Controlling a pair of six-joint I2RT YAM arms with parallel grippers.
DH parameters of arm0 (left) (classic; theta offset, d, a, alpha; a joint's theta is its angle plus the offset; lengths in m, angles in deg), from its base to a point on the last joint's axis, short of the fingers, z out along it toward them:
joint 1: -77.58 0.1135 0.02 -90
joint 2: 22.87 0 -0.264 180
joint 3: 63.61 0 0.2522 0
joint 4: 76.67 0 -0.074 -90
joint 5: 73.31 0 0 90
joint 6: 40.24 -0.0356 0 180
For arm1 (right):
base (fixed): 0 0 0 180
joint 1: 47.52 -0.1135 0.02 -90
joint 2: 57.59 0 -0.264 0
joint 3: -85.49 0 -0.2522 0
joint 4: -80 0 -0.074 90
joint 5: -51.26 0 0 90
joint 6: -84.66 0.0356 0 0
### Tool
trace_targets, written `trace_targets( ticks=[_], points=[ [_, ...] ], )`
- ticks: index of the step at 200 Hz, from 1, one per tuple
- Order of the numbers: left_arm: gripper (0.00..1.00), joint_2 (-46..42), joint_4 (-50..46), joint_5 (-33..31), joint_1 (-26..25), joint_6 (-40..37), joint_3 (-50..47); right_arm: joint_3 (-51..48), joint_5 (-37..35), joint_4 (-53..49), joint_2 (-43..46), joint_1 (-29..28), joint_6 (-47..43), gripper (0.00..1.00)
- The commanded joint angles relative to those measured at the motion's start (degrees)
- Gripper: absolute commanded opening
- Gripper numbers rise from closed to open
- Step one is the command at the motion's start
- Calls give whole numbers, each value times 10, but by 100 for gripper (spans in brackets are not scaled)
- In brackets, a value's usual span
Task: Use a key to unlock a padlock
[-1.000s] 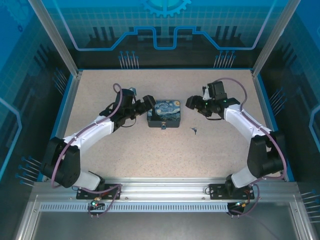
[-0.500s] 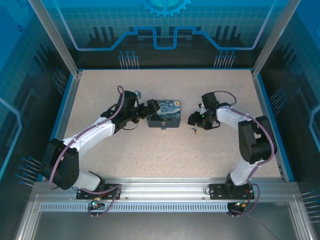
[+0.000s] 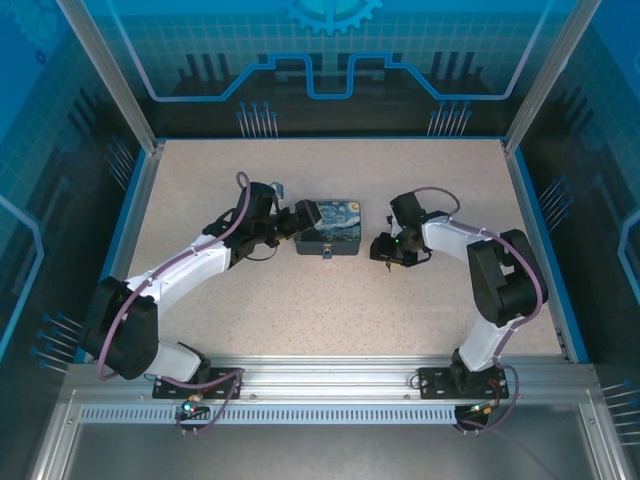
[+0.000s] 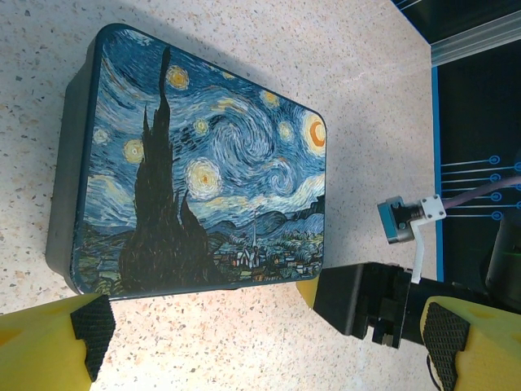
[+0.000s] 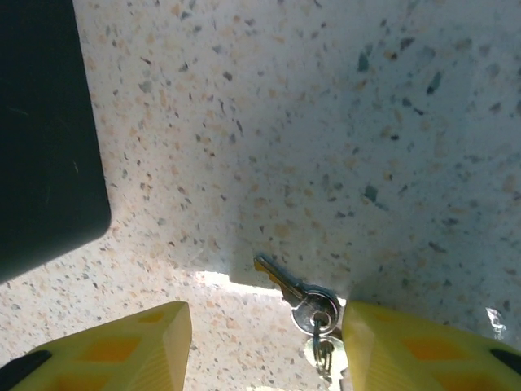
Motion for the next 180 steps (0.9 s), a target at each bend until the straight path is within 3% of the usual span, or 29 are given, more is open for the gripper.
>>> trace_targets(
  ticks=[1,128,180],
  points=[
    [99,9,8,12,-6,-2,15,-13,-23,-20,12,-17,10,51],
    [99,25,27,16,-6,3,17,5,-87,-53,-17,-46,-1,43],
    [99,31,35,19,-6,8,18,14,-112,-68,-23,-62,-9,33]
  ],
)
